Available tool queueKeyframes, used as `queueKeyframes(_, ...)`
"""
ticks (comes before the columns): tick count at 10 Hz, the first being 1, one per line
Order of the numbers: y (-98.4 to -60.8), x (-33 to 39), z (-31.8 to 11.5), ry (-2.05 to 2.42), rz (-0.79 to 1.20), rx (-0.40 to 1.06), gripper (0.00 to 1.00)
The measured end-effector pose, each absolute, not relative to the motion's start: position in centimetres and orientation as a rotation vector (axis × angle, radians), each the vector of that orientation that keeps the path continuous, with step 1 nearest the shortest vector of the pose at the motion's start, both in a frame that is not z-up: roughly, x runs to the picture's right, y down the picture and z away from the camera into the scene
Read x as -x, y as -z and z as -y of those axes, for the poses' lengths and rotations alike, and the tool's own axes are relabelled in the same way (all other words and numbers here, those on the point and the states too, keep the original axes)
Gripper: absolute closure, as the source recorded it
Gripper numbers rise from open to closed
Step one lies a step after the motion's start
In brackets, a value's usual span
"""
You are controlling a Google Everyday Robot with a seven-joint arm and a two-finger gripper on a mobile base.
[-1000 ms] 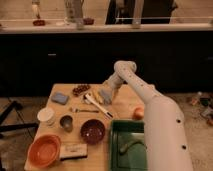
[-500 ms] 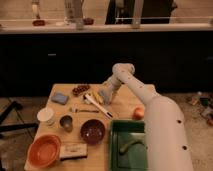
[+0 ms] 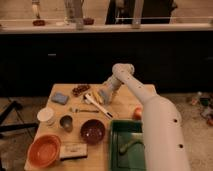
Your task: Wipe purple bowl with towel
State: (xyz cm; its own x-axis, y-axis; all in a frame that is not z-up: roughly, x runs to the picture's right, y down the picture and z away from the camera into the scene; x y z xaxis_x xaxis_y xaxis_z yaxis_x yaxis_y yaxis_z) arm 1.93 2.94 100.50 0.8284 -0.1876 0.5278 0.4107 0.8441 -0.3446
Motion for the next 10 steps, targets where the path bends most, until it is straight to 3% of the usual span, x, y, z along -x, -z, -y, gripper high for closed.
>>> queueKeyframes(2, -100.7, -1.6, -3.1, 0.345, 0.51, 0.481, 0.38)
queueKeyframes(7, -100.7, -1.3, -3.4, 0.366, 0.519, 0.499, 0.9)
queueKeyframes(9, -100.8, -1.2, -3.8, 0.395, 0.544, 0.516, 1.0)
queueKeyframes(10, -100.7, -0.6, -4.1, 0.425, 0.573, 0.531, 1.0)
